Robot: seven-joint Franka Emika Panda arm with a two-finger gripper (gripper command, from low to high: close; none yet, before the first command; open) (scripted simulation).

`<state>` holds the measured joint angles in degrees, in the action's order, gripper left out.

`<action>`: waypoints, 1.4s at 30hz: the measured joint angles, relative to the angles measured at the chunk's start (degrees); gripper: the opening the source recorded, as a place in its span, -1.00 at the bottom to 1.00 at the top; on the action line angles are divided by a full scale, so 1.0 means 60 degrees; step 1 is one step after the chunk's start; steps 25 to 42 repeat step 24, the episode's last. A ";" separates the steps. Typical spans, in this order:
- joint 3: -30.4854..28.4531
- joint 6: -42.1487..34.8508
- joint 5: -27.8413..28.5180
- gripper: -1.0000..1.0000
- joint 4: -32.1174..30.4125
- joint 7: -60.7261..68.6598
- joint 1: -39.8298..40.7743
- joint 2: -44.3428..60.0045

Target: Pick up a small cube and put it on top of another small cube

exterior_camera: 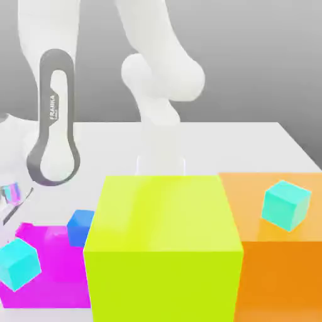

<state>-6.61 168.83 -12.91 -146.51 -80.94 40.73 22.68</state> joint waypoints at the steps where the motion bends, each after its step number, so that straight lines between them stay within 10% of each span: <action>1: -0.0047 -0.0081 0.0041 -1.00 -0.0024 -0.0032 -0.0037 -0.0104; 7: -0.0722 -0.1542 0.1106 -1.00 -0.0314 -0.0819 -0.0578 -0.1876; 16: 0.0385 -0.5202 0.2021 -1.00 0.2242 -0.1055 -0.2314 -0.3029; 20: 0.0484 -0.4537 0.1957 -1.00 0.2355 -0.0951 -0.2435 -0.2251; 21: 0.0489 -0.4315 0.1938 1.00 0.2316 -0.0935 -0.2434 -0.2068; 42: 0.0490 -0.4313 0.1934 1.00 0.2316 -0.0932 -0.2434 -0.2068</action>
